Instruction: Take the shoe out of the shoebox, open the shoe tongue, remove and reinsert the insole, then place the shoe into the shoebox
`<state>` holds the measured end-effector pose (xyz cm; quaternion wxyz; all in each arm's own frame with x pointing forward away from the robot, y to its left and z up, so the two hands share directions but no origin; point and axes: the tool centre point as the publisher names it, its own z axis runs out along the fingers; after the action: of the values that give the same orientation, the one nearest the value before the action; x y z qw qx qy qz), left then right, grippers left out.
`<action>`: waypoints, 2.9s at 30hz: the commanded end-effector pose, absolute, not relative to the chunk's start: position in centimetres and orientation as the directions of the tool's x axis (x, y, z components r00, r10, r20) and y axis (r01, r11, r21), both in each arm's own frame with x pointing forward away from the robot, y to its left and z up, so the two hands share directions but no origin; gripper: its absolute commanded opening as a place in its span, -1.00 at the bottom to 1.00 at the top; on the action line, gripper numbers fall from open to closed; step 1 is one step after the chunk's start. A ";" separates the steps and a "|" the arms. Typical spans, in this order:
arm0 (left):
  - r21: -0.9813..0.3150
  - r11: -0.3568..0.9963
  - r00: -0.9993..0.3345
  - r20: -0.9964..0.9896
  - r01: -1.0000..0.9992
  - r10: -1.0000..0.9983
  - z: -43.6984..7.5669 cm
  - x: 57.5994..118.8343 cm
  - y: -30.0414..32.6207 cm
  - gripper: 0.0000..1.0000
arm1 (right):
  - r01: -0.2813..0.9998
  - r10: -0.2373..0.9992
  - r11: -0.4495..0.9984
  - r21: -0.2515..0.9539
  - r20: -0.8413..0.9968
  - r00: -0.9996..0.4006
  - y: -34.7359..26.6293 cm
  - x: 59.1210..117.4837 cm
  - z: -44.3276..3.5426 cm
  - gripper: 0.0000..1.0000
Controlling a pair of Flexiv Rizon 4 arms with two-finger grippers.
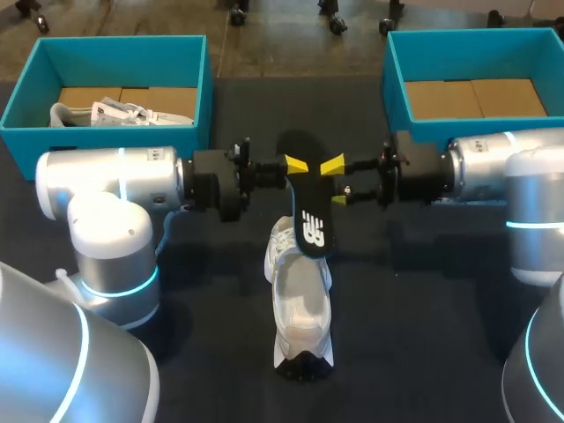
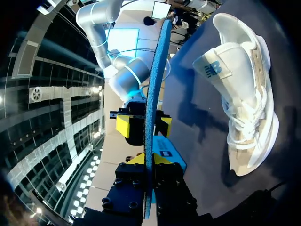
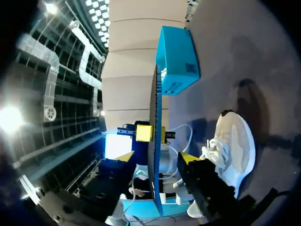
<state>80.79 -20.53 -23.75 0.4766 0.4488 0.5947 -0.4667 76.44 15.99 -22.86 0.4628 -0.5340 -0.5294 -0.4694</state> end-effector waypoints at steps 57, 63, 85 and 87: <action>-0.605 -0.048 -0.539 -0.739 0.794 0.404 -18.3 66.6 -10.5 -1.00 | 0.305 0.193 0.875 0.375 0.308 -0.932 9.3 67.6 -23.1 1.00; -0.651 -0.071 -0.578 -0.715 0.756 0.393 -18.7 65.2 -11.3 -1.00 | 0.305 0.193 0.875 0.375 0.308 -0.932 9.3 67.6 -23.1 1.00; -0.788 -0.194 -0.694 -0.610 0.585 0.382 -18.1 58.2 -12.5 -1.00 | 0.156 0.110 0.952 0.262 0.180 -0.977 8.6 67.5 -29.1 1.00; -0.790 -0.220 -0.700 -0.610 0.572 0.373 -18.5 57.2 -12.7 -1.00 | 0.151 0.102 0.946 0.285 0.180 -0.978 8.9 66.7 -29.2 1.00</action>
<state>58.01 -12.52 -17.65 0.0687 0.3847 0.6264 -0.6745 67.44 8.68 -28.93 0.0857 -0.0660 -0.9832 -0.1470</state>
